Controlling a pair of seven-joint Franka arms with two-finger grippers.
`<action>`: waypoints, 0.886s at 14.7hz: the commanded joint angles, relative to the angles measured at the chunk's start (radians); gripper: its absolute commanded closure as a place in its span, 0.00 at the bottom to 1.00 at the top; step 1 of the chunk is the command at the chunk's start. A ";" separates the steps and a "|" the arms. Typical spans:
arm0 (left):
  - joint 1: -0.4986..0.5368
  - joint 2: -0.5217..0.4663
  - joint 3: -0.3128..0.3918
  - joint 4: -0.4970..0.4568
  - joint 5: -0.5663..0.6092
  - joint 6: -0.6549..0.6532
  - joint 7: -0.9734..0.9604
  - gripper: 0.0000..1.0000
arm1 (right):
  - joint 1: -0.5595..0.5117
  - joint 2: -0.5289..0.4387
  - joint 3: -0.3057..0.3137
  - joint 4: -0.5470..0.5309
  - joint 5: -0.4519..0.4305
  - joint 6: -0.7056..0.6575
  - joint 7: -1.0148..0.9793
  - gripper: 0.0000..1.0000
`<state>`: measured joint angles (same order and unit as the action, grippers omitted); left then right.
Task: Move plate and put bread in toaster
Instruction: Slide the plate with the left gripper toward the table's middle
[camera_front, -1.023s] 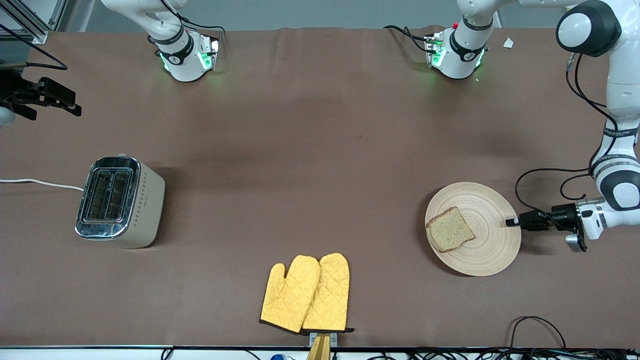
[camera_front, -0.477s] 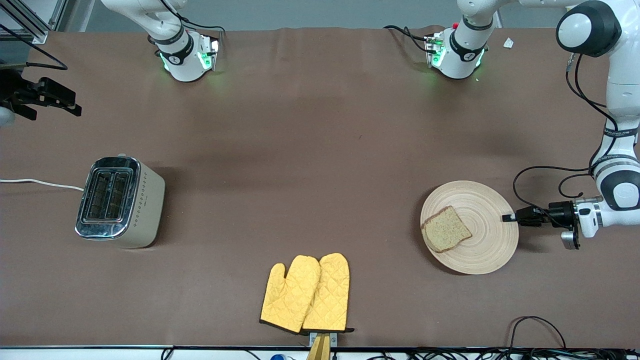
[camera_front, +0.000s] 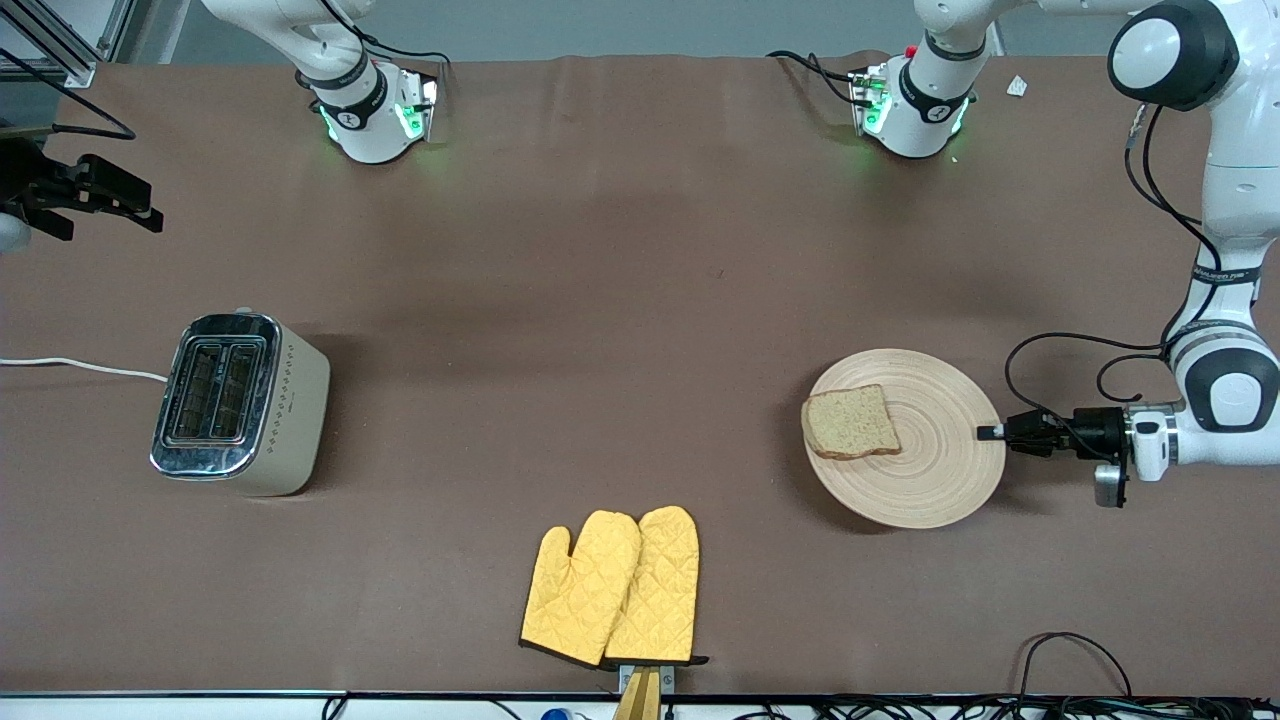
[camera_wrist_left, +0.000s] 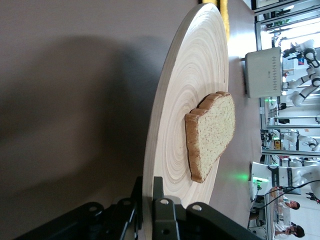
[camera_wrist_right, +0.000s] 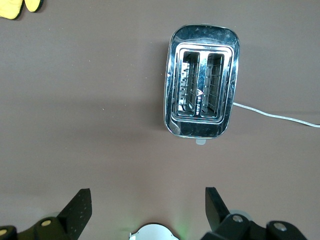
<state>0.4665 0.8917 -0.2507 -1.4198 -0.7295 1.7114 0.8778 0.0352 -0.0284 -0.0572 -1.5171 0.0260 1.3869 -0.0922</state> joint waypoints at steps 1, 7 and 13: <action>0.009 -0.030 -0.093 0.002 -0.001 -0.045 -0.104 1.00 | -0.003 -0.028 -0.001 -0.031 0.011 0.001 -0.014 0.00; -0.213 -0.031 -0.194 0.007 -0.008 0.017 -0.325 1.00 | -0.009 -0.025 -0.006 -0.028 0.011 -0.012 -0.015 0.00; -0.443 -0.013 -0.193 -0.002 -0.082 0.232 -0.422 0.99 | -0.006 -0.024 -0.006 -0.028 -0.011 -0.019 -0.021 0.00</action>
<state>0.0514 0.8836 -0.4453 -1.4174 -0.7651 1.9106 0.4626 0.0343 -0.0284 -0.0637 -1.5171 0.0235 1.3656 -0.0983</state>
